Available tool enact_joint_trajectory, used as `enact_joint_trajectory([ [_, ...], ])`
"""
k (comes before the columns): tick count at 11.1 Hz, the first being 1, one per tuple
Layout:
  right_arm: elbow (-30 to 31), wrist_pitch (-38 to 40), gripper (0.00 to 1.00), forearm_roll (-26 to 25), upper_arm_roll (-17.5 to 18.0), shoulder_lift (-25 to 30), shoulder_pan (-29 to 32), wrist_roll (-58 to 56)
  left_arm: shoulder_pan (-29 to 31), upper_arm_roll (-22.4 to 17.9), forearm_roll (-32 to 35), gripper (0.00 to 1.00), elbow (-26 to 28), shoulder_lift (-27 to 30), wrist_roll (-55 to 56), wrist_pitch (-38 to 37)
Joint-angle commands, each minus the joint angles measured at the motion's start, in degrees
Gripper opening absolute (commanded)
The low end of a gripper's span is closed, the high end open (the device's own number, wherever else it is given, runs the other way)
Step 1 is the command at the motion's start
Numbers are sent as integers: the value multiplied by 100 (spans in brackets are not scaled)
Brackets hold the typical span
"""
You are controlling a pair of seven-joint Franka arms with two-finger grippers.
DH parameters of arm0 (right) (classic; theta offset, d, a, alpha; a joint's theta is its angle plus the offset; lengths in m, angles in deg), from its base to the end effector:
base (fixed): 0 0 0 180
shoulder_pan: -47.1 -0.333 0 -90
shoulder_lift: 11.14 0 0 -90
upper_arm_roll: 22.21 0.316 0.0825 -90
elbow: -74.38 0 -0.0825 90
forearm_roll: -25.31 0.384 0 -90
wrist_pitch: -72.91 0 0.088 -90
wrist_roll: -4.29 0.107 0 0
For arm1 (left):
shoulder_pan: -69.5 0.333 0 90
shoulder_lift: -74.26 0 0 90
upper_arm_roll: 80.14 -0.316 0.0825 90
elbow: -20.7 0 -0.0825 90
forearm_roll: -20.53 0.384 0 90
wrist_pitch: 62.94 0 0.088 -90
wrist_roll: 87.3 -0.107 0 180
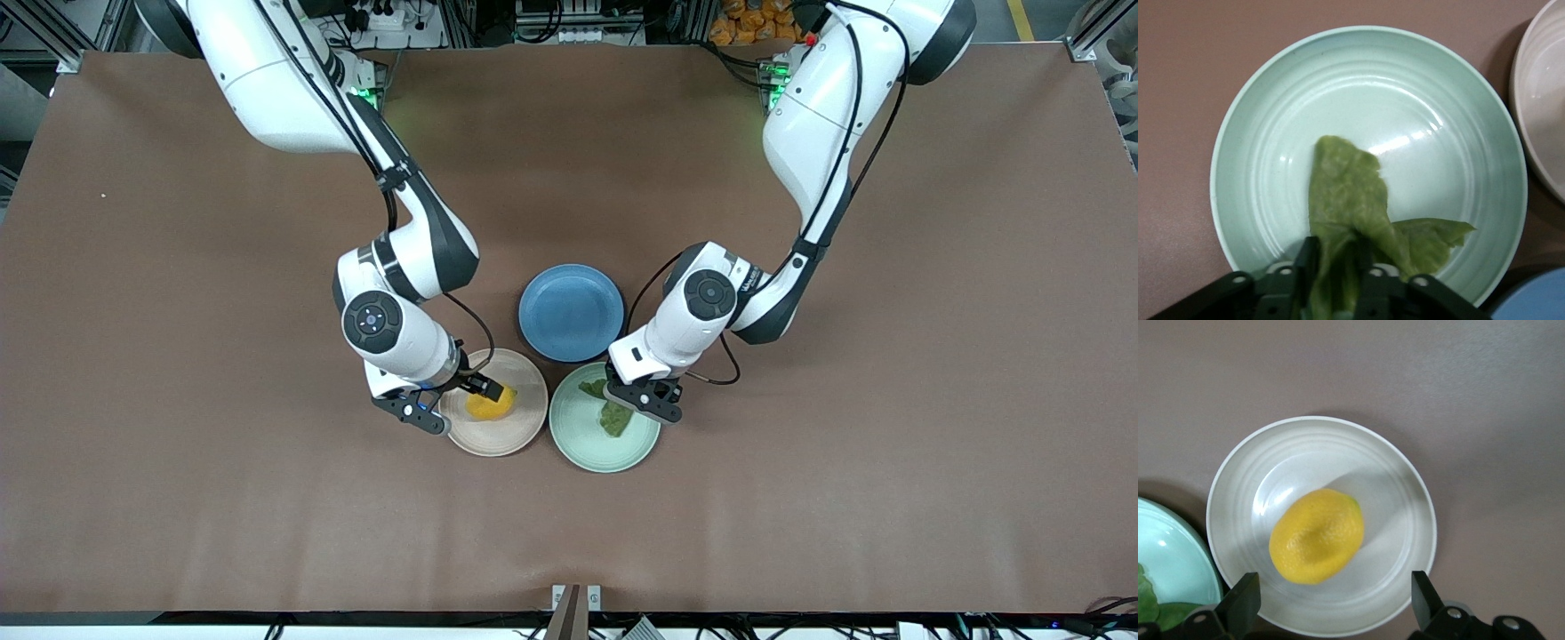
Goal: Pick lemon and lettuce from plates
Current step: 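Lower both grippers and close them on the lettuce and the lemon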
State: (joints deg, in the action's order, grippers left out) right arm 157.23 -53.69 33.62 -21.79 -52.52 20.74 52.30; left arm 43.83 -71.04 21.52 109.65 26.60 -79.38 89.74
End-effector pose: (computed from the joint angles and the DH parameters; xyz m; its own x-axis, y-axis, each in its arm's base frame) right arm 0.6475 0.3311 0.2648 0.8971 -0.4365 -0.0684 -0.4417 -0.8904 -0.1097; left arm 0.6094 -0.3987 0.1897 0.8901 -0.3704 0.2655 -0.4163 -0.8979 0.1430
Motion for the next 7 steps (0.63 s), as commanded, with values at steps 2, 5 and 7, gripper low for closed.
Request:
enact_joint_trajectory([
  [2,-207,-584,100,232,-24,-431,-159,200,-157,-172,279,8,-45,-33,201,69],
  [5,-303,-708,100,232,-24,-651,-150,218,-149,-250,401,0,-45,28,175,69],
  [7,-435,-717,100,232,-24,-827,-176,236,-96,-286,621,0,-71,239,227,60],
])
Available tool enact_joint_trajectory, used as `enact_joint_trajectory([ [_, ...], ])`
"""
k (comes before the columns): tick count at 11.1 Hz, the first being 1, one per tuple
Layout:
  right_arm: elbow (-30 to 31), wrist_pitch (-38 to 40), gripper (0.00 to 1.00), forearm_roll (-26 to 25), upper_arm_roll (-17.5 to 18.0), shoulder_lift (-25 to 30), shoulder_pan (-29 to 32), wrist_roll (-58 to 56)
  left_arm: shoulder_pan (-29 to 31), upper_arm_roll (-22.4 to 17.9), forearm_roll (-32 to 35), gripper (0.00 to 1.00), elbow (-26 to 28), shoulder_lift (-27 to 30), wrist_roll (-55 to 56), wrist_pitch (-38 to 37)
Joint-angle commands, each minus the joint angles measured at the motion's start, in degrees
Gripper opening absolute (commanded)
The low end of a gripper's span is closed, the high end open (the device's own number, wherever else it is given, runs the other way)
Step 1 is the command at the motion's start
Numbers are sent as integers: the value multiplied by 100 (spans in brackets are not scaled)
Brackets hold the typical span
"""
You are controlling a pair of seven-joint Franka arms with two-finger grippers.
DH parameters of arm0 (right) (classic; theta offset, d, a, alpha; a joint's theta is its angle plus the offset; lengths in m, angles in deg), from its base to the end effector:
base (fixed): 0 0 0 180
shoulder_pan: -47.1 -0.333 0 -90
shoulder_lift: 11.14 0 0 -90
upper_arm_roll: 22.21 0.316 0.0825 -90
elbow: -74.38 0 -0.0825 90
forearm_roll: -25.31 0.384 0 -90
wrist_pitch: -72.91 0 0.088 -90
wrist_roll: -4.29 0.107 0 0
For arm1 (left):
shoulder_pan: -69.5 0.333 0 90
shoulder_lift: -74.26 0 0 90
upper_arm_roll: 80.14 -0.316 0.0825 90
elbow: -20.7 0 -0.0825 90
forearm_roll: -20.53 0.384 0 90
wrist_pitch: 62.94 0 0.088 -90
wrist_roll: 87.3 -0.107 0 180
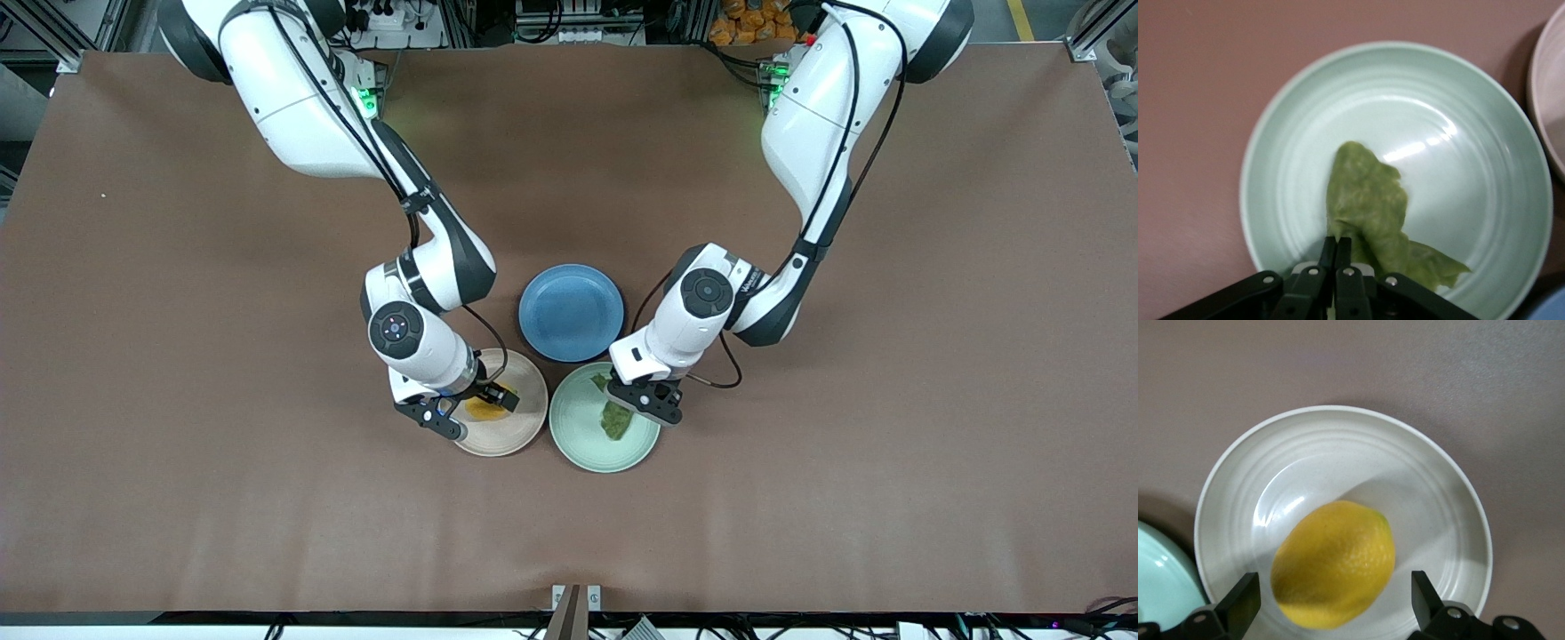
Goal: Pick lemon and lettuce from plates
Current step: 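Lower both grippers and close them on the lettuce and the lemon, then carry the lettuce off the green plate with the left gripper and release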
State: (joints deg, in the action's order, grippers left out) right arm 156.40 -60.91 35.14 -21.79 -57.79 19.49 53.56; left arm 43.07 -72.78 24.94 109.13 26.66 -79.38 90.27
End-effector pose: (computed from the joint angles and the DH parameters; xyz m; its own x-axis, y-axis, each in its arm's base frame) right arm 0.6481 0.3470 0.2159 0.8846 -0.4635 -0.0520 -0.4657 -0.8718 -0.1519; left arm 0.6159 -0.3943 0.1936 0.8624 -0.4121 0.2941 -0.4524 -0.8880 0.0823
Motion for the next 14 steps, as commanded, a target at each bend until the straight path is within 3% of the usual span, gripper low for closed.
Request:
enact_joint_trajectory([
  [1,-362,-4,100,72,-24,-344,-60,110,14,-95,271,0,7,477,228,-54],
  [4,-362,-267,100,72,-24,-458,-139,206,286,-59,87,0,16,1206,228,-843],
  [7,-362,-267,100,63,-24,-511,-139,198,1041,11,-369,0,16,1823,9,-1792],
  [14,-362,-426,99,19,-42,-652,-122,162,2492,2,-432,0,341,1351,-369,-2243],
])
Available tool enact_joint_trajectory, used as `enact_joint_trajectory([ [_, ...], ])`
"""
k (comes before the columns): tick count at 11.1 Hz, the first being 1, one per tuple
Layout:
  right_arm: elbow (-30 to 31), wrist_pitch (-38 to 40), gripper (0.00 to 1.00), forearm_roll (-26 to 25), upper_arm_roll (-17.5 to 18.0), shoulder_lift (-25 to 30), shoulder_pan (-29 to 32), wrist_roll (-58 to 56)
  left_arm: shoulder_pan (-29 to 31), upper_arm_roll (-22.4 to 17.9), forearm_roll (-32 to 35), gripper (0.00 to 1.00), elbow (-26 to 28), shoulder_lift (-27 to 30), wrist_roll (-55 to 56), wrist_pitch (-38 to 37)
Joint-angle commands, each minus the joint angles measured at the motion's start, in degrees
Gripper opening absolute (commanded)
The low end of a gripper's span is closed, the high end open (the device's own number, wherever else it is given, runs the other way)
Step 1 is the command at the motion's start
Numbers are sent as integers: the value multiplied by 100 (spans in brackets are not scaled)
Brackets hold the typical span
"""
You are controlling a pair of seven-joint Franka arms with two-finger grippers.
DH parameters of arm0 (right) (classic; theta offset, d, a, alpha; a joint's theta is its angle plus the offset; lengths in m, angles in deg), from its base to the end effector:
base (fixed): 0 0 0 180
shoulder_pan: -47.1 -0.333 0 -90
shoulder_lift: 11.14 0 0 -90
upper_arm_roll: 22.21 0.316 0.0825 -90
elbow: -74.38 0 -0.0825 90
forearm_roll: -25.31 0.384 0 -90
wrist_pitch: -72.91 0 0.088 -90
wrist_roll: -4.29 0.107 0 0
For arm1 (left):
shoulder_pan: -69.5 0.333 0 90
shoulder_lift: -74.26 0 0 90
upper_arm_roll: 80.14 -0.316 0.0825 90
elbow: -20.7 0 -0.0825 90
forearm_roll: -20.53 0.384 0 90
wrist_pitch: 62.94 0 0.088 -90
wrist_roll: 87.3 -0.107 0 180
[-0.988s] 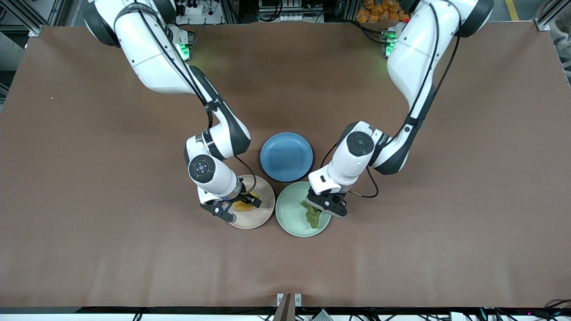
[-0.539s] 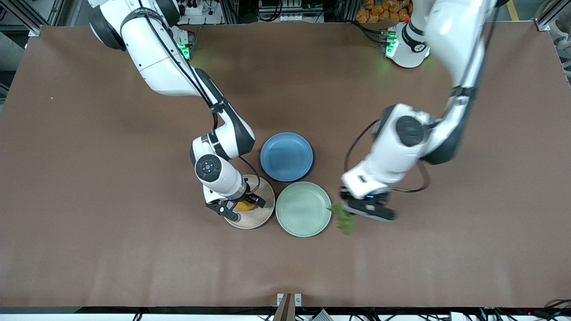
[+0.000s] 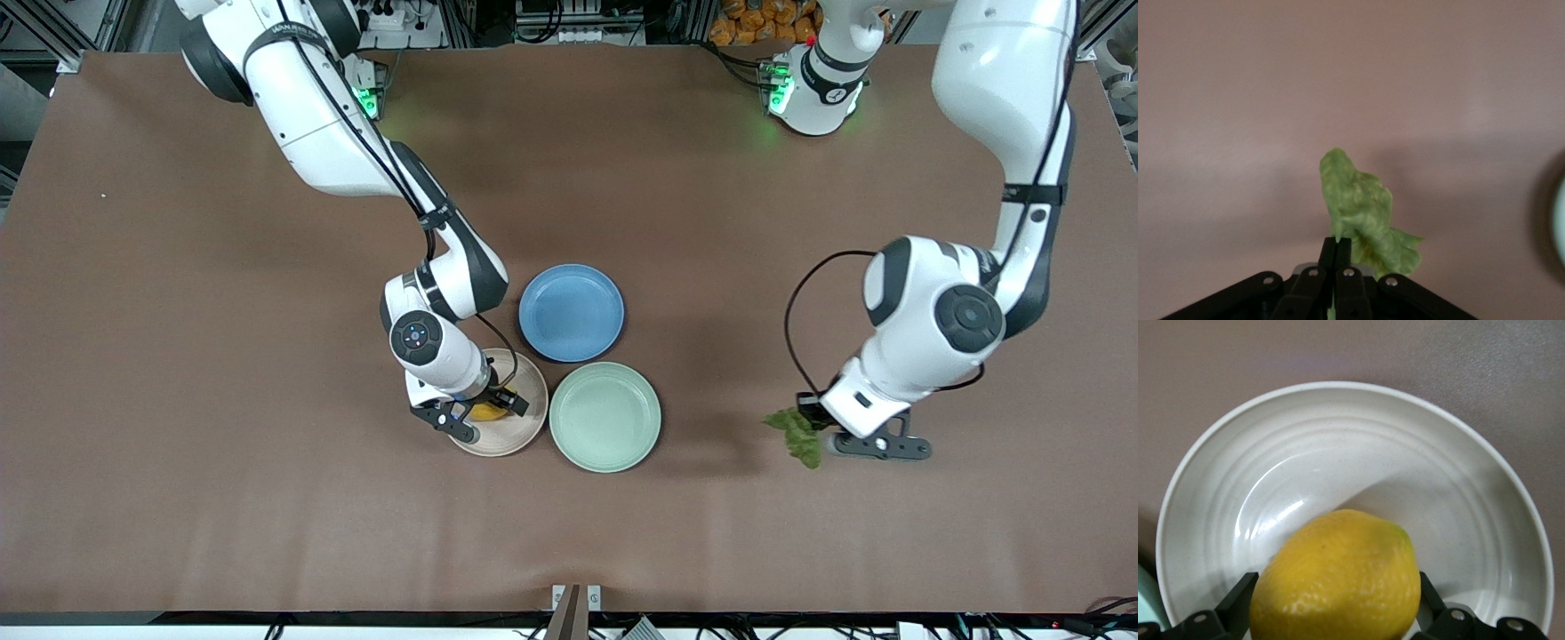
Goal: Pick lemon and lettuce from plates
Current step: 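Carry the lettuce off the green plate with the left gripper and release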
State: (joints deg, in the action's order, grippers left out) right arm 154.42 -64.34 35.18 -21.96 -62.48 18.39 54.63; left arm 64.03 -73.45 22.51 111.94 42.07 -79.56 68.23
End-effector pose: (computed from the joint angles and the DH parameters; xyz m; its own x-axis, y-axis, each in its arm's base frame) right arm 0.6467 0.3587 0.1767 0.8805 -0.4723 -0.0418 -0.4726 -0.8673 -0.1564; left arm 0.6925 -0.1363 0.3218 0.9885 -0.0718 0.1328 -0.0792 -0.9955 0.0515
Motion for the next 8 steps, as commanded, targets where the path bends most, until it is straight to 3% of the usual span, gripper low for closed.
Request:
enact_joint_trajectory([
  [1,-164,-83,89,15,-25,-183,-12,47,476,60,-189,0,60,-330,-378,-39],
  [3,-164,-83,59,15,-25,-183,23,12,512,60,-137,0,-19,-620,-370,40],
  [4,-164,-83,50,15,-25,-175,32,12,512,34,-128,0,-45,-700,-370,40],
  [5,-173,-83,44,15,-25,-175,41,12,512,34,-119,9,-80,-727,-361,40],
  [7,-260,13,42,33,-25,-175,85,20,511,17,-128,100,-98,-762,-378,40],
  [8,-304,118,42,50,-16,-175,137,20,564,-1,-128,100,-98,-753,-370,40],
])
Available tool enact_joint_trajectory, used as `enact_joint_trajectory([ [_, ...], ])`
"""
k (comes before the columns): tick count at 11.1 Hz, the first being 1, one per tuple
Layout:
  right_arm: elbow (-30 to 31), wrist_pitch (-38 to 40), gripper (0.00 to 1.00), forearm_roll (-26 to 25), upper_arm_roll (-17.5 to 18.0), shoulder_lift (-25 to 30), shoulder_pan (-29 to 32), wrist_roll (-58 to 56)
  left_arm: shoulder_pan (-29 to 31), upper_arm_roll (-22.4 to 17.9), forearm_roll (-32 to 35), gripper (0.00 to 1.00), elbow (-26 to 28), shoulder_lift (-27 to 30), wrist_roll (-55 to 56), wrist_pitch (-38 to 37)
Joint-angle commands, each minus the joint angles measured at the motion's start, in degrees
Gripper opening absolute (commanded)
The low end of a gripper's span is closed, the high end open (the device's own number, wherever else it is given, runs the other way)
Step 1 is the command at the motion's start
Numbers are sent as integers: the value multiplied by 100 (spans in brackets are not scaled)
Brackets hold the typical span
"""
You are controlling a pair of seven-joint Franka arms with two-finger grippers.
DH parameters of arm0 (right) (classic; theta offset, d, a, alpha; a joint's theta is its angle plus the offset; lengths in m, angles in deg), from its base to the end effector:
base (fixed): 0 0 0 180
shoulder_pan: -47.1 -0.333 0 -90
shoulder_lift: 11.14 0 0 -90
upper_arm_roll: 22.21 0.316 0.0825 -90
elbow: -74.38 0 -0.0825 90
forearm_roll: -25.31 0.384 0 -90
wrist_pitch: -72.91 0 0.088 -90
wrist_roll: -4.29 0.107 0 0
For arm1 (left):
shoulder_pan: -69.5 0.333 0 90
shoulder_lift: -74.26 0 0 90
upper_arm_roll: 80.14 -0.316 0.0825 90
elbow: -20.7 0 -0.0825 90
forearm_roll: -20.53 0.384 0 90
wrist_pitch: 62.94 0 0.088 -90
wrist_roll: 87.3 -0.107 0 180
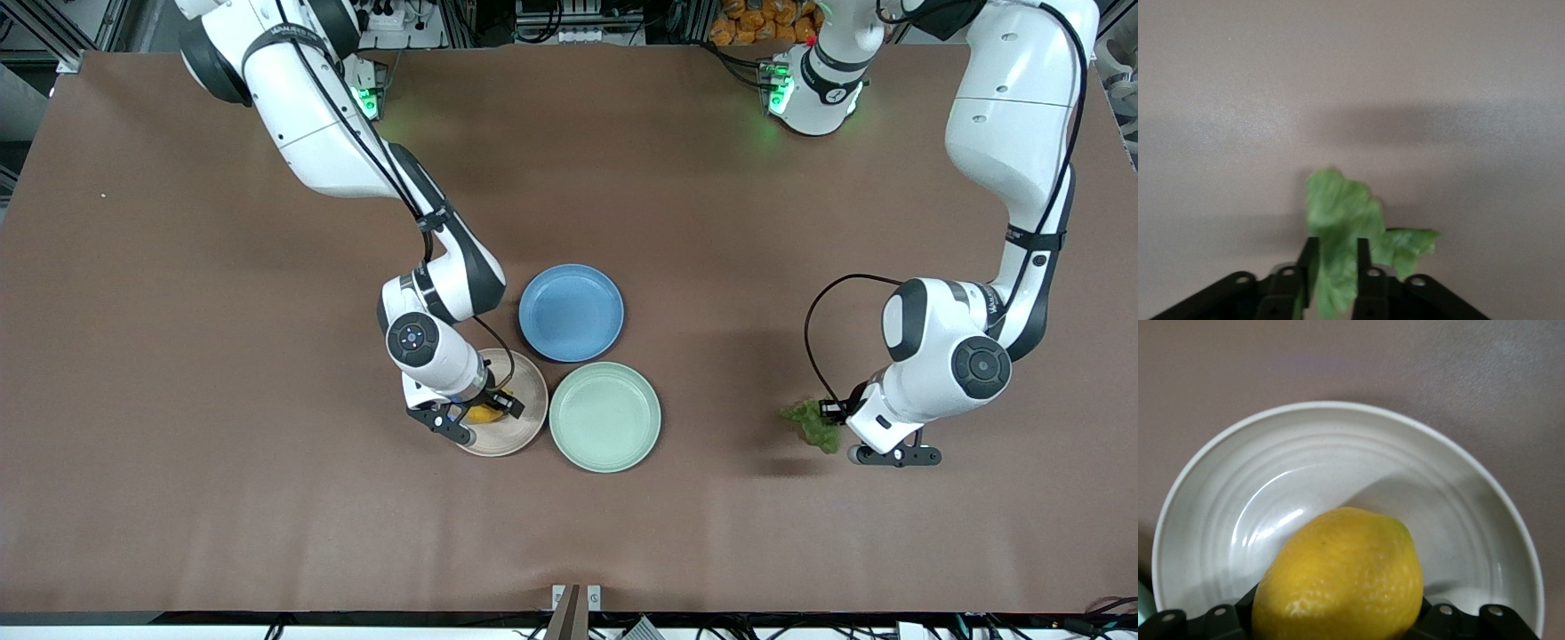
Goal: Pick lemon and lettuce from plates
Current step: 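Carry the lettuce off the green plate with the left gripper and release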
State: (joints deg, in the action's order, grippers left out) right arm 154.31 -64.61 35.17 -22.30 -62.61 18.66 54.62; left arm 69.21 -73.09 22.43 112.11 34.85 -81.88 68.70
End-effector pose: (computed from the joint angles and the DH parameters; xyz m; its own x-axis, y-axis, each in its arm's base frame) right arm 0.6507 0.3528 0.1763 0.8765 -0.4801 -0.0350 -0.4792 -0.8635 -0.1571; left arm 0.6946 -0.0770 0.2333 0.9995 -0.0264 0.0143 -0.0272 -0.9982 0.0544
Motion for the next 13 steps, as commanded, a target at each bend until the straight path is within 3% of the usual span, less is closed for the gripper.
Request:
enact_joint_trajectory([
  [1,-441,364,42,51,18,-153,145,12,90,-38,-145,100,-114,12,-146,-6],
  [4,-872,1129,42,51,18,-144,269,-118,195,24,-146,100,-281,459,-120,-243],
  [9,-1120,2087,42,33,-9,14,523,-995,204,-46,-102,100,-290,1776,-103,-1113],
  [13,-1199,2940,42,-46,-26,207,910,-2085,152,41,-110,100,-562,2480,-42,-2375],
])
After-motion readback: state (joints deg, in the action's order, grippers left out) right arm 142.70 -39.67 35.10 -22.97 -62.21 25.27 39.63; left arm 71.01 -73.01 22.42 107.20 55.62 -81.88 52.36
